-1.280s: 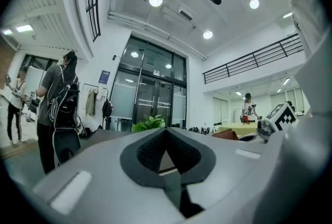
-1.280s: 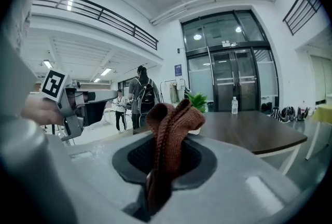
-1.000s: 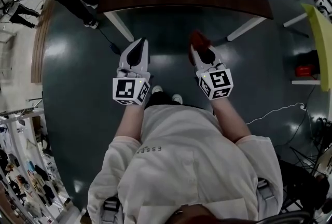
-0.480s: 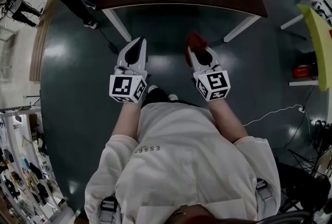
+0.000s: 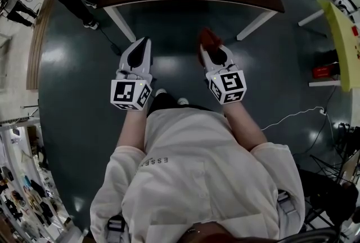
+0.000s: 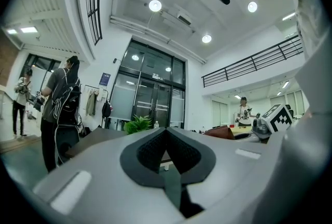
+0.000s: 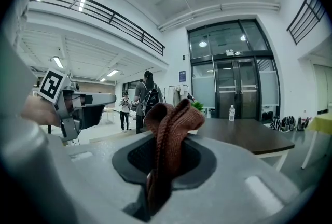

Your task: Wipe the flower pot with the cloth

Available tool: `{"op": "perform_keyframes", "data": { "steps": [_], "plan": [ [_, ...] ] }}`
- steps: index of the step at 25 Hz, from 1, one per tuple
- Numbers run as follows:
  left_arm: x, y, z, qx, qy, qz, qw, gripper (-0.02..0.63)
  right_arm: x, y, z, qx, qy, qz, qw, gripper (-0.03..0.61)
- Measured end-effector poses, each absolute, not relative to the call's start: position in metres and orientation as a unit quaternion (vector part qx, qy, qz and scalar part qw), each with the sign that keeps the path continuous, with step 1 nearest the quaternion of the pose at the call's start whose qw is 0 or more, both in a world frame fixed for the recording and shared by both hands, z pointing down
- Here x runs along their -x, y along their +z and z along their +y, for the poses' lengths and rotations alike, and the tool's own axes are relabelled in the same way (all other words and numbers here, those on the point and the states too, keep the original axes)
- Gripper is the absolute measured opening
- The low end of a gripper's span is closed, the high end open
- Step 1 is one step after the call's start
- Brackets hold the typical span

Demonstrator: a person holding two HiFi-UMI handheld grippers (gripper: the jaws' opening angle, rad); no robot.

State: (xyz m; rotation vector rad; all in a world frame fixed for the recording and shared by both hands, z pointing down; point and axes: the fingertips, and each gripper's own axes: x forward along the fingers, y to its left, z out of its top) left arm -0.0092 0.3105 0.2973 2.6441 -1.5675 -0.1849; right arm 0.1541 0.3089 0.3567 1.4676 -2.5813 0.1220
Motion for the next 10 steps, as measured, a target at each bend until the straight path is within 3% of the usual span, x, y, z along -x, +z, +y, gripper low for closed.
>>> {"op": "perform_keyframes", "data": {
  "steps": [10],
  "plan": [
    [0.0147, 0.3046, 0.3047, -0.857, -0.065, -0.509, 0.042, 0.015, -0.1516, 0.3618, 0.3018, -0.496, 0.047, -0.862, 0.089, 0.049]
  ]
}}
